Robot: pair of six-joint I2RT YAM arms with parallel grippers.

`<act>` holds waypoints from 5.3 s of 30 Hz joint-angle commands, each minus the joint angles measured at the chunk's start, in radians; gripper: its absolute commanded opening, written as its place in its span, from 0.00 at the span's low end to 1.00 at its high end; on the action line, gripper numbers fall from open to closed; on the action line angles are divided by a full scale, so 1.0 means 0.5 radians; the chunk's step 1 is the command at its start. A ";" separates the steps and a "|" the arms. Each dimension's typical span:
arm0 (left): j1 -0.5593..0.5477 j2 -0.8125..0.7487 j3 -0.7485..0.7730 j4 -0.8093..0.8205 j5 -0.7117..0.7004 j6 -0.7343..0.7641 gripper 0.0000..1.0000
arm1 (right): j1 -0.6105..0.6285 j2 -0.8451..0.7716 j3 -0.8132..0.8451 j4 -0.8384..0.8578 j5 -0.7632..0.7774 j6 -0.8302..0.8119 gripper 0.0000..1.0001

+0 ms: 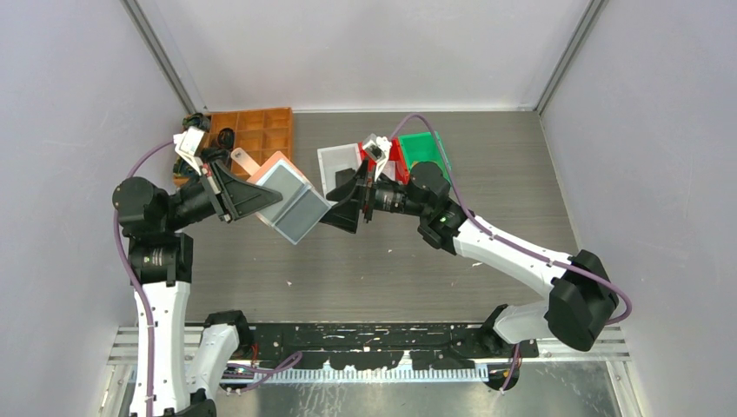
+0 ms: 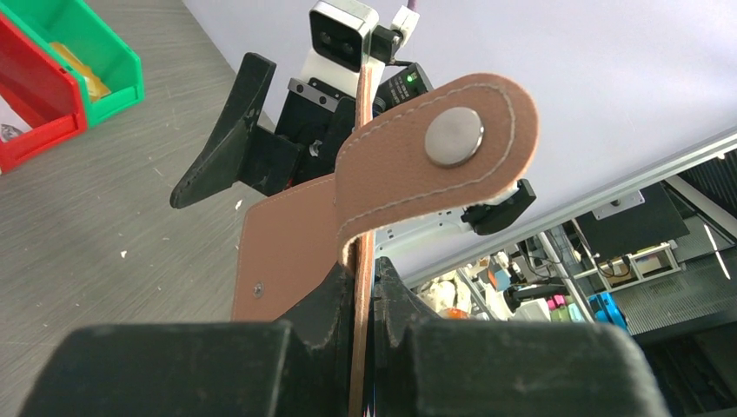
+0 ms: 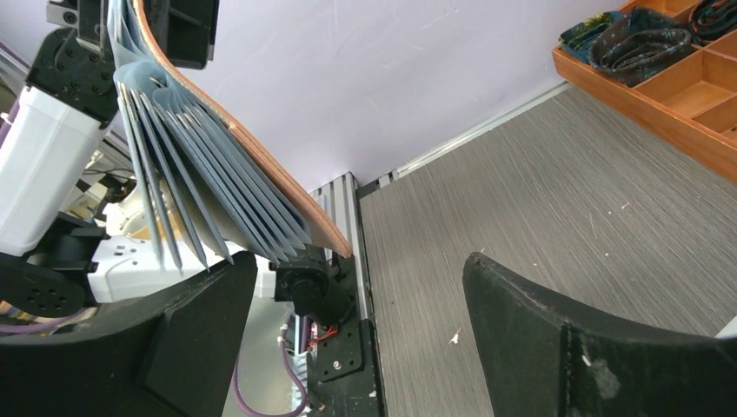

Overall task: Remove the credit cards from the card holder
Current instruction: Remove the credit card from the card holder.

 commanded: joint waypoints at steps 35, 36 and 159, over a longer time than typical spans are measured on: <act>-0.010 -0.087 0.055 -0.222 -0.082 0.369 0.32 | 0.227 0.377 0.367 1.164 -0.086 1.075 0.24; -0.011 -0.080 0.065 -0.265 -0.119 0.402 0.37 | 0.227 0.383 0.358 1.209 -0.090 1.104 0.16; -0.008 -0.243 -0.266 0.114 -0.135 0.231 0.22 | 0.208 0.462 0.363 0.734 0.415 1.647 0.30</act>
